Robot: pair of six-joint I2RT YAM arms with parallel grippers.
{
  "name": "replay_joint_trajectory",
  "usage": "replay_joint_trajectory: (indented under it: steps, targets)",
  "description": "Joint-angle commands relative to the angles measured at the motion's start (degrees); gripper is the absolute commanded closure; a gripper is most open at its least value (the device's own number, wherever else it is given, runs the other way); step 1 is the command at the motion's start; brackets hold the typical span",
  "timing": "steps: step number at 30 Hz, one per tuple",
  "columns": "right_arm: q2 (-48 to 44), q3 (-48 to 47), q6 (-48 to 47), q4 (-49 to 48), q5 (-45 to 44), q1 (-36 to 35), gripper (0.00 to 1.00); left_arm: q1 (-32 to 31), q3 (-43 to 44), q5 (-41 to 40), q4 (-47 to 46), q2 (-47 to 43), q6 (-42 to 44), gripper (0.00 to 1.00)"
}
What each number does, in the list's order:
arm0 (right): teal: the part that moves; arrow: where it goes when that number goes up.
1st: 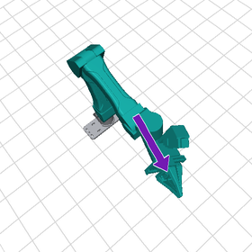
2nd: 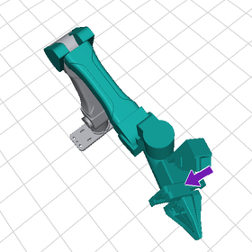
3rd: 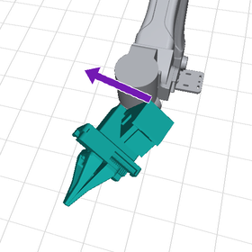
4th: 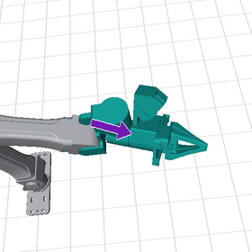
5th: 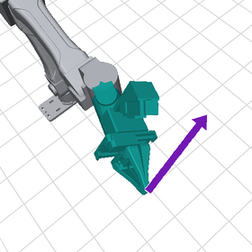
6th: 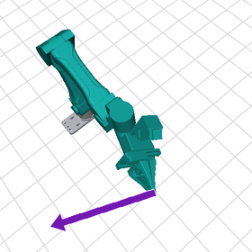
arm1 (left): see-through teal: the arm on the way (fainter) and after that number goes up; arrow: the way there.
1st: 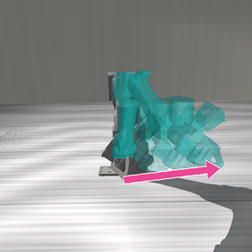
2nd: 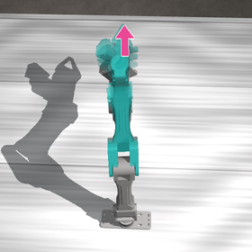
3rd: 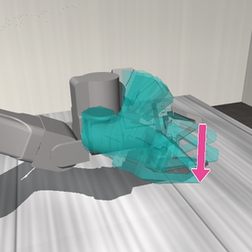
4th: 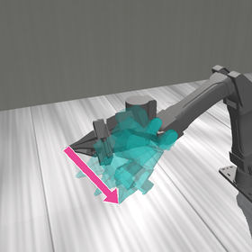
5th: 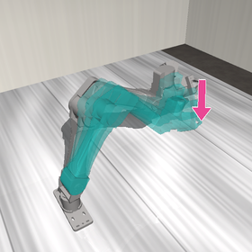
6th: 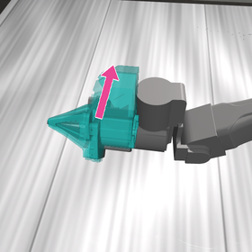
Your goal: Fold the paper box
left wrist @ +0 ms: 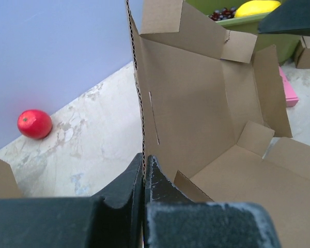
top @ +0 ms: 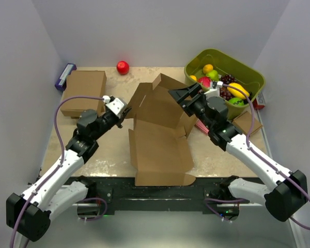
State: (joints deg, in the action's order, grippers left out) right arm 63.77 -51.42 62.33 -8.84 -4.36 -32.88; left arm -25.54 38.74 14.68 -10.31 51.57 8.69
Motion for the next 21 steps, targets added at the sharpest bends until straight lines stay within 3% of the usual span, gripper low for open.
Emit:
replay_joint_trajectory:
  steps: [1,11,21]
  targets:
    - [-1.1,4.2,11.4,-9.3,2.5,2.8,0.01,-0.6,-1.4,6.0,-2.5,-1.7,4.0,1.00]
    - [1.4,10.3,23.5,-20.0,11.3,13.7,0.02,-1.4,-3.0,10.6,-3.3,-3.7,7.0,1.00]
    - [9.4,11.3,31.4,-26.8,17.7,19.3,0.03,-2.3,-3.6,12.4,-2.9,-4.6,9.5,1.00]
